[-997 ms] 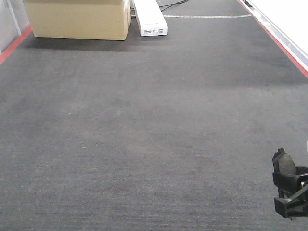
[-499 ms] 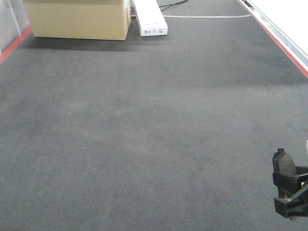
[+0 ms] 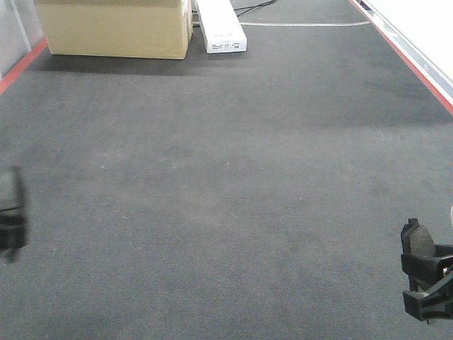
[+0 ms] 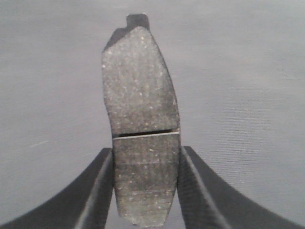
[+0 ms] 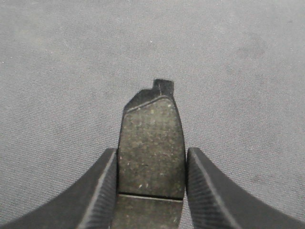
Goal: Move and align brake pads A on conveyor
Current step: 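Hold both brake pads above the black conveyor belt, then lower the left gripper and release its brake pad onto the belt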
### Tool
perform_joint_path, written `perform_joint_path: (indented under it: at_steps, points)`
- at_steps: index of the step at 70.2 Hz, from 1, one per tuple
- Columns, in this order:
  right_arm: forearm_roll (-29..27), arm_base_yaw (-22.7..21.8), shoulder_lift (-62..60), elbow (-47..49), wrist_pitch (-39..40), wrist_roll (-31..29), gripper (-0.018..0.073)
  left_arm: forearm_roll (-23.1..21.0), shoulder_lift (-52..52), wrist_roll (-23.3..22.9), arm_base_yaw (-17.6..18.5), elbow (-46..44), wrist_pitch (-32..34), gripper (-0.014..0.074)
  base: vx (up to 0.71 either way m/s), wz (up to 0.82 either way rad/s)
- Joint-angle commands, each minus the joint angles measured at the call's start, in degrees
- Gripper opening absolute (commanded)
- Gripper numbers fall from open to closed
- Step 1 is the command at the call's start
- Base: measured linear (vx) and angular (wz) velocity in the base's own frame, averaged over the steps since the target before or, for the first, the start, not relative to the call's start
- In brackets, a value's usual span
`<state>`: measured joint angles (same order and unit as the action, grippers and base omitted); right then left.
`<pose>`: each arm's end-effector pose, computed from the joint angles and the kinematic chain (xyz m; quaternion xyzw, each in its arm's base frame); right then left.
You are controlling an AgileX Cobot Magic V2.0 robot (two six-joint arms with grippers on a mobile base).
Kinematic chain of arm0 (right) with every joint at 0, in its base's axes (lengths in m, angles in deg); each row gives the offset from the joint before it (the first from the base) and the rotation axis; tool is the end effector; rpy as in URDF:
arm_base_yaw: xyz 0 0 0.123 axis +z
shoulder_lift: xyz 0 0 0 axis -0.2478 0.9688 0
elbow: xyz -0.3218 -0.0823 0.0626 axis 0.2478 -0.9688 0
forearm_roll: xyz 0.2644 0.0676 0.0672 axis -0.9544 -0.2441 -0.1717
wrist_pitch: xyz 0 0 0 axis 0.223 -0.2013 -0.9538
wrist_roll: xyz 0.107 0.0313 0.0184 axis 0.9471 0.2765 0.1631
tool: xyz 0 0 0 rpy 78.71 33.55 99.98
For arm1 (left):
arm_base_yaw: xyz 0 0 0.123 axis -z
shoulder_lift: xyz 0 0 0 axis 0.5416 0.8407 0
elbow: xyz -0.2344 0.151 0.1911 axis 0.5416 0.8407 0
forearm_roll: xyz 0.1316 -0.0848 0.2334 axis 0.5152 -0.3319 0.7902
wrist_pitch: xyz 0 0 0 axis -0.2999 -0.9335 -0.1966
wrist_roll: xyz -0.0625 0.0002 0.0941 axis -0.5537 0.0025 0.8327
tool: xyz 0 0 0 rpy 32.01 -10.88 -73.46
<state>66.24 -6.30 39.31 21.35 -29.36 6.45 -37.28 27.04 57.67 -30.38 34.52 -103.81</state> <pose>0.1476 0.0304 0.2906 -0.1193 0.8943 0.0497 0.4284 0.1976 -0.0294 0.3169 0.0011 0.9157 -0.1172 0.3843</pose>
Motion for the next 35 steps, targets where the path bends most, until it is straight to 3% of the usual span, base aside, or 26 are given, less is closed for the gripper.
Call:
perform_joint_path:
  at_steps: [1, 21, 35]
  points:
    - [-0.27, -0.17, -0.38, 1.81, 4.44, -0.38, -0.0003, -4.96, 2.84, 1.71, 3.37, -3.73, 4.80, 0.0217, 0.00, 0.00]
    - [-0.27, -0.17, -0.38, 1.81, 4.44, -0.38, -0.0003, -5.39, 15.00, 0.30, 12.80, -8.87, 4.77, 0.0227, 0.00, 0.00]
    - [-0.27, -0.17, -0.38, 1.81, 4.44, -0.38, -0.0003, -5.31, 25.32, -3.60, 16.12, -12.71, 4.55, 0.0227, 0.00, 0.00]
